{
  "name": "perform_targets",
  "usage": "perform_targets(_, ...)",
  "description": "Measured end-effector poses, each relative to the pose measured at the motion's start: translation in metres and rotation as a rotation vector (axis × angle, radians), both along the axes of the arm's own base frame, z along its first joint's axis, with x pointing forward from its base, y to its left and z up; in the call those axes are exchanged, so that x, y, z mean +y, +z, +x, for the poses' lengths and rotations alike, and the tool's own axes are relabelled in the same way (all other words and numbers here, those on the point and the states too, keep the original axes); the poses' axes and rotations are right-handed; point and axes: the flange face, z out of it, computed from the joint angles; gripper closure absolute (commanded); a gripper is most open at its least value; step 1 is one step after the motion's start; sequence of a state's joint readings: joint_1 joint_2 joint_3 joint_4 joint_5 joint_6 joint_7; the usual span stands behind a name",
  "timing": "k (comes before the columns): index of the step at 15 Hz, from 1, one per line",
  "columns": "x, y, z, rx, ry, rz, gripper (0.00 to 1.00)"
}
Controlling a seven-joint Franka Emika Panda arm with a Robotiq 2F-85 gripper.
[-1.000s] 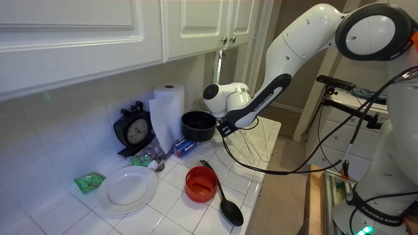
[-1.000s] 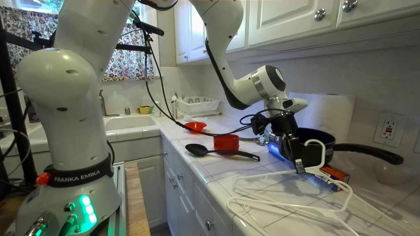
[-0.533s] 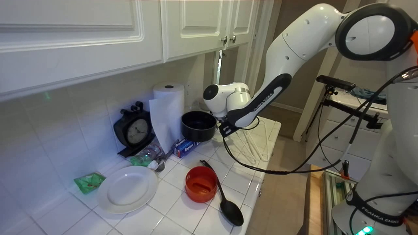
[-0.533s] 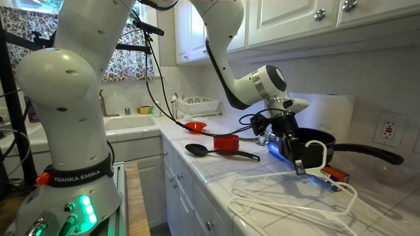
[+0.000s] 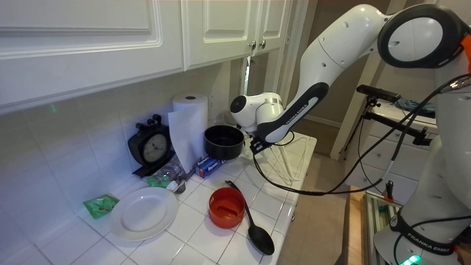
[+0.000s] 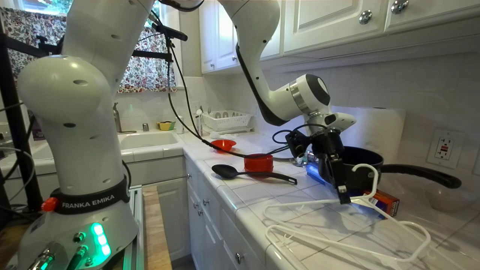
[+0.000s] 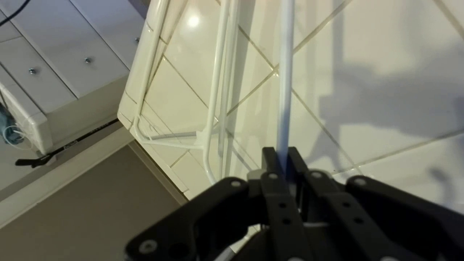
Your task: Put the white hangers on the counter
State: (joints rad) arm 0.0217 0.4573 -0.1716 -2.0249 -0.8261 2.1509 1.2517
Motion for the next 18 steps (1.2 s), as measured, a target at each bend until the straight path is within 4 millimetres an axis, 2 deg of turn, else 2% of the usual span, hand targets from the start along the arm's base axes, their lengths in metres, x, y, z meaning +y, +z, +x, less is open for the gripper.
perform_targets(4, -0.006, 0.001, -0.002, 0.007, -0.032, -0.012, 0.95)
perform_targets(16, -0.012, 0.000, 0.013, 0.003, -0.066, -0.023, 0.93)
perform_targets(17, -0.012, -0.001, 0.013, 0.007, -0.069, -0.026, 0.92)
perform_targets(18, -0.013, -0.002, 0.014, 0.010, -0.072, -0.028, 0.86)
